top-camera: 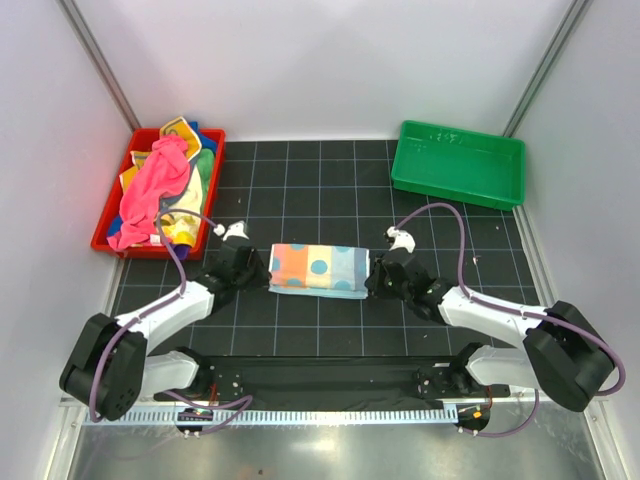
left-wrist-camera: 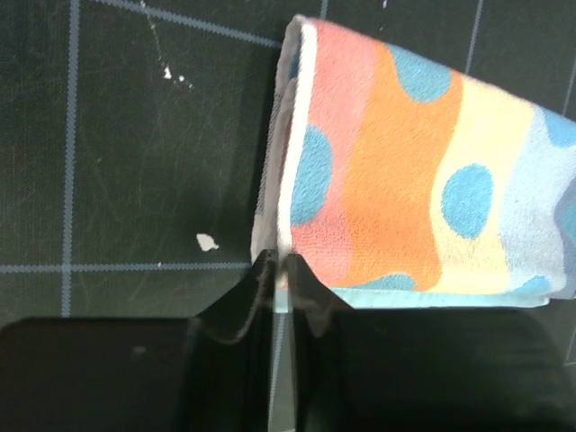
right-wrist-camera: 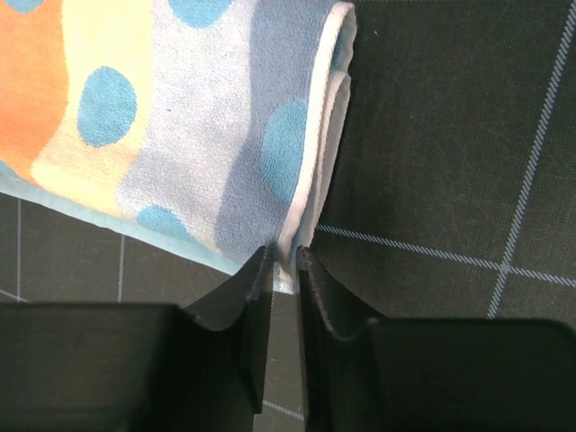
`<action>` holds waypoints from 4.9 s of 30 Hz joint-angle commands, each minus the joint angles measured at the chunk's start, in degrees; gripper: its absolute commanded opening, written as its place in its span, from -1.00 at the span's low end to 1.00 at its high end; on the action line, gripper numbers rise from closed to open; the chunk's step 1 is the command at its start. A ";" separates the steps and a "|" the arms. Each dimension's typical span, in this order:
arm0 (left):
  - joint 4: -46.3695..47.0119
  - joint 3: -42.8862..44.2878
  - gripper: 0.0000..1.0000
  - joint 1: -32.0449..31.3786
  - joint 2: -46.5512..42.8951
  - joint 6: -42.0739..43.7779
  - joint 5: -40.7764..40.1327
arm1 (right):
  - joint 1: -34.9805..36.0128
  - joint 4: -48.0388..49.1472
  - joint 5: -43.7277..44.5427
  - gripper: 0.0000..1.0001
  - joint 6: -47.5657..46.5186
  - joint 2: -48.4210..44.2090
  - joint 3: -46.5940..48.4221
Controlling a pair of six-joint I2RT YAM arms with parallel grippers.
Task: Fold and stack the towels
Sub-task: Fold the towel, then neatly place the folded towel into the bin
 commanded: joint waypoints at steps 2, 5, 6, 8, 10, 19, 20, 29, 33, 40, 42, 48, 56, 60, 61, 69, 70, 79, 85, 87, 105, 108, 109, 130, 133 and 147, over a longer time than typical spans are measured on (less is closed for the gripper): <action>-5.28 1.48 -0.52 -0.09 -2.34 -0.42 -1.76 | 0.38 -2.38 2.13 -0.39 0.09 -2.76 0.88; -10.11 3.41 -0.34 -0.09 -5.15 0.37 -2.74 | 0.38 -5.98 2.83 -0.31 0.27 -5.48 2.19; -11.18 3.94 -0.24 -0.17 -5.94 0.55 -3.26 | 0.38 -7.14 3.70 -0.30 0.27 -6.27 2.63; -13.30 5.43 -0.23 -0.09 -8.22 0.99 -3.53 | 0.38 -9.16 3.97 -0.29 0.44 -8.03 4.04; -13.31 5.96 -0.19 -0.17 -9.46 1.08 -2.48 | 0.38 -9.26 3.71 -0.28 0.71 -8.21 5.09; -6.03 14.05 -0.26 -1.84 3.44 0.90 1.47 | 1.44 -5.75 4.50 -0.29 2.46 4.87 11.16; -5.23 14.23 -0.30 -1.93 4.93 0.73 1.91 | 1.44 -5.13 3.89 -0.30 2.73 5.93 10.99; 0.31 6.95 -0.46 -4.13 10.57 -1.73 1.31 | 2.14 -1.26 2.30 -0.37 5.45 7.96 3.43; 0.58 4.39 -0.49 -4.22 10.83 -1.91 0.25 | 2.31 1.38 1.69 -0.38 5.72 7.60 1.50; -0.38 4.21 -0.55 -4.13 11.72 -2.35 -0.28 | 2.40 1.30 1.16 -0.39 5.81 8.23 1.49; -1.52 5.43 -0.54 -4.13 10.06 -1.83 -0.28 | 2.40 0.07 1.60 -0.38 5.63 5.95 1.76; -8.81 11.76 -0.38 -4.13 5.13 1.95 -1.42 | 2.40 -9.68 5.99 -0.17 3.70 -2.22 6.40; -7.95 20.02 -0.32 -9.66 8.63 1.35 1.30 | 0.82 -13.21 9.86 0.11 1.85 -1.01 11.16; -1.29 20.47 -0.32 -14.05 13.90 -1.46 2.44 | -2.86 -11.81 6.27 0.20 0.97 2.50 12.39; 0.30 20.47 -0.33 -14.76 14.96 -2.08 2.88 | -4.70 -10.50 3.48 0.21 0.97 3.03 12.39; 12.71 18.80 -0.35 -19.51 26.82 -5.60 6.75 | -6.74 -4.70 -2.88 0.22 2.64 10.41 11.43; 13.23 18.45 -0.35 -19.69 27.27 -6.04 6.58 | -6.74 -4.08 -3.93 0.22 2.90 10.77 10.99; 13.50 17.39 -0.38 -21.35 30.25 -7.54 5.52 | -3.76 0.68 -3.32 0.22 6.42 14.63 7.30; 12.71 17.48 -0.38 -21.97 30.00 -7.62 5.35 | -2.43 1.29 -1.30 0.03 7.74 16.66 6.94; 11.66 17.65 -0.38 -22.06 28.95 -7.54 3.52 | -2.34 0.50 -0.25 -0.12 7.74 16.75 7.38; -18.13 31.01 -0.27 -21.89 0.82 0.90 -13.55 | -2.34 -21.11 19.60 -0.98 -9.12 30.00 37.68; -20.95 30.75 -0.26 -21.88 -3.13 2.13 -14.34 | -2.78 -25.07 24.09 -0.98 -11.85 39.31 49.54; -21.82 30.75 -0.25 -21.88 -4.53 3.18 -14.52 | -3.31 -25.86 24.54 -0.98 -13.25 41.51 52.62; -44.40 35.14 -0.17 -20.74 -18.95 11.62 -18.73 | -18.51 -32.91 30.69 -0.98 -28.03 75.81 112.50; -45.82 35.15 -0.15 -20.74 -22.02 12.33 -20.14 | -20.18 -32.20 31.05 -0.98 -28.38 75.02 112.68; -46.18 30.14 -0.10 -20.74 -27.66 13.82 -24.01 | -22.56 -32.99 32.89 -0.98 -30.93 72.30 115.75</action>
